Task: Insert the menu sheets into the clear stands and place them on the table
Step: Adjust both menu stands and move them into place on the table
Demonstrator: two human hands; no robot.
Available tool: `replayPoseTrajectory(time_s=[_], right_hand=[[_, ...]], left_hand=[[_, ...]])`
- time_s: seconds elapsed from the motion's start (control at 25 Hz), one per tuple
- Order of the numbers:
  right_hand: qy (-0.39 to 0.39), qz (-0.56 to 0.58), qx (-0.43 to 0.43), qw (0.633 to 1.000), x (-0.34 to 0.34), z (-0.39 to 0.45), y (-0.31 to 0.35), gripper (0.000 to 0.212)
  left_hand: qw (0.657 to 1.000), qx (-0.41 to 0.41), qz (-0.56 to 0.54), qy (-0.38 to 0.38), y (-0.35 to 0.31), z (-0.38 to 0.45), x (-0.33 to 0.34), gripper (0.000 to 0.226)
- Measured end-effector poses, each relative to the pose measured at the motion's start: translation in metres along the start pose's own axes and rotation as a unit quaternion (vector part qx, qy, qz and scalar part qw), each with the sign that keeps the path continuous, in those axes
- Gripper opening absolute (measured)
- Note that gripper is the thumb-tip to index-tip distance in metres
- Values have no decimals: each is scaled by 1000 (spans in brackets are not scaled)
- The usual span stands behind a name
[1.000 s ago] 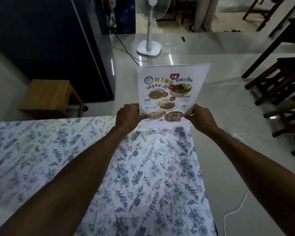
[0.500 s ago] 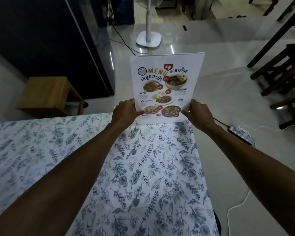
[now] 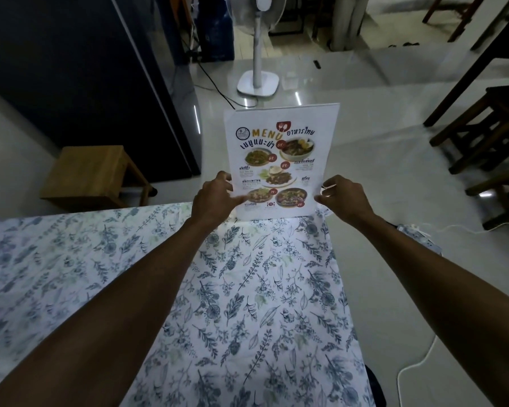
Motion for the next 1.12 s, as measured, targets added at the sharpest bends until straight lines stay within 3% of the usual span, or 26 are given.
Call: replayPoseTrajectory(time_s=[0.2, 0.44, 0.64, 0.88, 1.12], right_hand=[[-16, -9, 7, 1000, -10, -22, -8, 47], [-32, 8, 13, 999, -16, -68, 21, 44], [-50, 25, -14, 998, -2, -142, 86, 40], [-47, 45, -40, 997, 55, -269, 175, 38], [10, 47, -107, 993, 141, -389, 289, 39]], left_hand=[[1000, -6, 9, 1, 6, -27, -8, 90], [994, -10, 105, -9, 18, -78, -53, 85], [997, 9, 75, -23, 38, -139, -108, 84], [1000, -4, -1, -2, 108, -258, -153, 87], [999, 10, 52, 10, 196, -367, -218, 86]])
Point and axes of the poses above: each hand's wrist, its own z-axis towards the middle knuckle, its own x-axis out of the palm, y = z × x, the point moved 10 cm from there along z, towards the middle knuckle, and after that the axes turned 9 degrees about -z, right-handed, at the moved point
